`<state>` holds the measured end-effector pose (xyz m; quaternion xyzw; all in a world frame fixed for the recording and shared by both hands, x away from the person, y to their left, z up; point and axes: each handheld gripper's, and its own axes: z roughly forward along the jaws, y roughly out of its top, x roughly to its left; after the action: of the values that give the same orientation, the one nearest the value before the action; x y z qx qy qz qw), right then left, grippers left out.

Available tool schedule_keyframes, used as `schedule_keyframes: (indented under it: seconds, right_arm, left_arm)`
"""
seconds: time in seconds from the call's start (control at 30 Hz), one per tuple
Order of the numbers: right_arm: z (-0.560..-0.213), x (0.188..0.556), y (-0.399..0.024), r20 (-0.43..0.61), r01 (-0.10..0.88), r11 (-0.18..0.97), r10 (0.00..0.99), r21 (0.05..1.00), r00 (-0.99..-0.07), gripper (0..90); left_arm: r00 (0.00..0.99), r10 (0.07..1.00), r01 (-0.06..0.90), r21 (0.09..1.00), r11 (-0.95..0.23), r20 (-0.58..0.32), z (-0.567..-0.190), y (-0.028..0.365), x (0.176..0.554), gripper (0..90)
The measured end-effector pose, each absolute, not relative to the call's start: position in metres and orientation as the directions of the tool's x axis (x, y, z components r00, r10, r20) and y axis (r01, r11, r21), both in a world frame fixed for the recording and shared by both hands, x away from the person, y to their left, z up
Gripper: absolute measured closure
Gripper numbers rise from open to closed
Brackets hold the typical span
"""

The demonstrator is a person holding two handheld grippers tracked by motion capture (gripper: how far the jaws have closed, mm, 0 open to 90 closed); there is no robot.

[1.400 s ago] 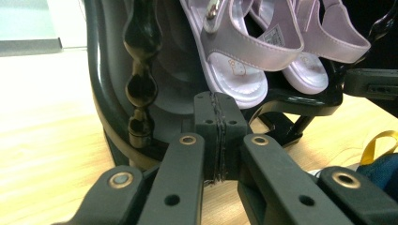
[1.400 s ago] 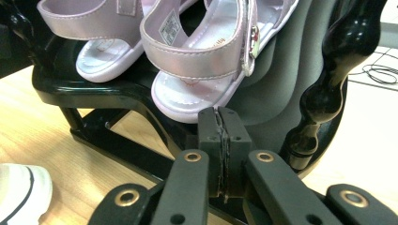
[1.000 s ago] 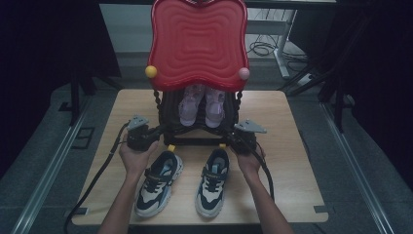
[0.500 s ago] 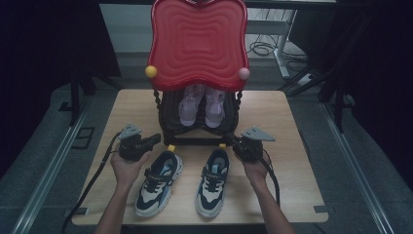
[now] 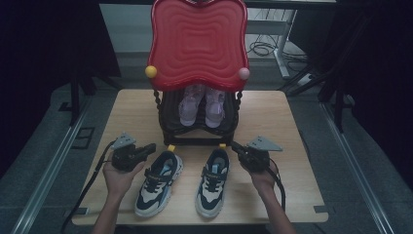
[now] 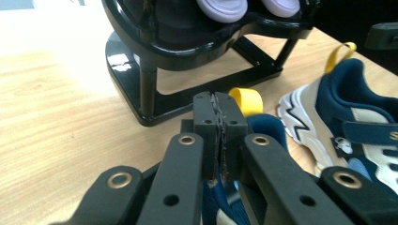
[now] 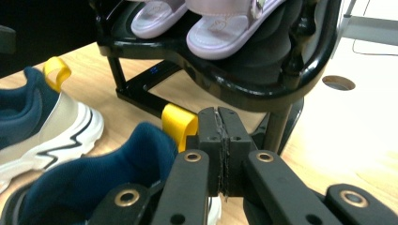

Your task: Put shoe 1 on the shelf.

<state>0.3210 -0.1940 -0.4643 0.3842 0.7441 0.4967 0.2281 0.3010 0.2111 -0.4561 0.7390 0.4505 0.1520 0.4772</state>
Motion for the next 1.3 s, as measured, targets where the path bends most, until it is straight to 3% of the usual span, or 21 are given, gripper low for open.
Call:
schedule_keyframes:
  seconds: [0.33,1.3]
  right_arm:
    - [-0.471,0.306,-0.212,0.036,0.349,0.231,0.788,0.908,-0.615,88.5]
    - [-0.492,0.293,-0.236,0.042,0.399,0.269,0.784,0.877,-0.620,85.4]
  left_arm:
    - [0.551,0.817,0.528,0.829,-0.184,-0.169,-0.458,0.217,0.283,87.9]
    - [0.564,0.794,0.571,0.802,-0.177,-0.226,-0.468,0.234,0.256,87.5]
